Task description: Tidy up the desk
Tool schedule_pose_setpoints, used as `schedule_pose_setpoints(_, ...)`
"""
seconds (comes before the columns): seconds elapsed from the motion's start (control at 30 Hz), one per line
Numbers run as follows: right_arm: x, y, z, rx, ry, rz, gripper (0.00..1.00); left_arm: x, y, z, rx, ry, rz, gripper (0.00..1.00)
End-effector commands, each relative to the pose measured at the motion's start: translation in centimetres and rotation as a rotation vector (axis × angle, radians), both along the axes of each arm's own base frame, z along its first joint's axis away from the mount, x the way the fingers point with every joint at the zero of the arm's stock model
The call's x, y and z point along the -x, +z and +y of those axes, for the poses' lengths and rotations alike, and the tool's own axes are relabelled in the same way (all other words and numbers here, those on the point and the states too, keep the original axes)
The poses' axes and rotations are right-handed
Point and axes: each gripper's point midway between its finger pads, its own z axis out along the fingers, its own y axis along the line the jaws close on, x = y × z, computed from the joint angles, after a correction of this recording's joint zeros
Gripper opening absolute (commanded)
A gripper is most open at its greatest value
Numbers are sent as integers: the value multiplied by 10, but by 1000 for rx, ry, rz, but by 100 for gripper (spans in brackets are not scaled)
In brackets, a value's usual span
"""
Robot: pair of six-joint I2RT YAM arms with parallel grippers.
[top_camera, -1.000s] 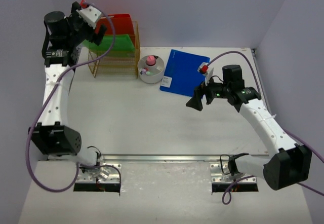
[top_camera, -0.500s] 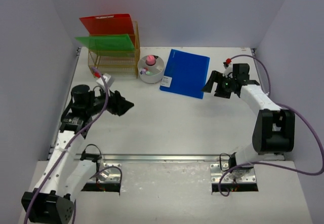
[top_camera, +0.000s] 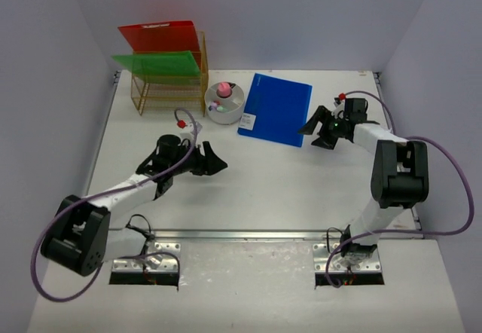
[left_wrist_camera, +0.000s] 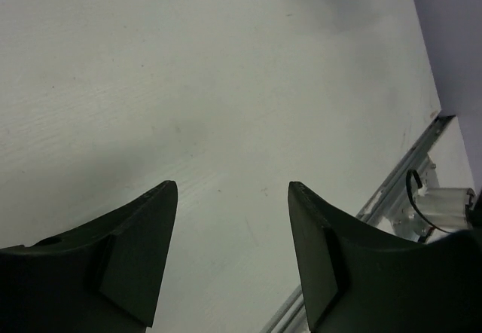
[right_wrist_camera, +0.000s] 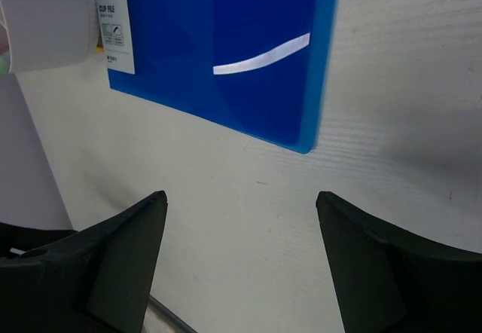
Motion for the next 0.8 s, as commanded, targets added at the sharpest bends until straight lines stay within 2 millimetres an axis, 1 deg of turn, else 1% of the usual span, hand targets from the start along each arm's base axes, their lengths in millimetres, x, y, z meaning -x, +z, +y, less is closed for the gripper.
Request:
schedule_pose_setpoints(0.0, -15, -3, -1, -18, -14, -40, 81, -54, 31, -19, 108, 110, -189, 59)
schedule_pose_setpoints(0.07, -17, -12, -3, -6, -19, -27, 80, -64, 24, -22, 91, 130, -200, 59)
schedule_pose_setpoints(0.13, -21, -18, -6, 8, -30, -18, 79, -75, 9, -23, 47, 148, -204, 61)
schedule_pose_setpoints(0.2, -23, -23, -9, 19, -40, -11, 78, -86, 9, -25, 19, 162, -238, 62)
schedule_pose_setpoints(0.23, -24, -27, -10, 25, -44, -6, 78, -87, 2, -24, 4, 160, -231, 63)
schedule_pose_setpoints(0.27, -24, -31, -11, 30, -49, 4, 76, -97, 5, -25, -9, 180, -251, 64)
schedule_pose_setpoints(0.3, -24, -35, -13, 43, -59, 12, 76, -105, 3, -25, -36, 192, -267, 64)
schedule_pose_setpoints(0.37, -24, -38, -15, 54, -61, 18, 75, -113, -2, -28, -69, 202, -275, 64)
schedule_pose_setpoints(0.47, -24, -39, -17, 64, -59, 19, 75, -127, -13, -34, -130, 220, -267, 63)
schedule_pose_setpoints(0.5, -24, -38, -17, 65, -57, 17, 75, -133, -16, -38, -148, 227, -263, 62)
schedule_pose_setpoints(0.57, -25, -37, -16, 67, -48, 12, 75, -140, -27, -43, -172, 240, -227, 59)
schedule_pose_setpoints(0.67, -26, -34, -17, 68, -42, 10, 75, -151, -39, -54, -166, 240, -211, 56)
schedule_pose_setpoints(0.73, -26, -33, -18, 65, -38, 8, 76, -158, -43, -59, -178, 251, -231, 55)
schedule_pose_setpoints(0.77, -26, -32, -19, 65, -39, 7, 76, -161, -39, -61, -176, 250, -242, 55)
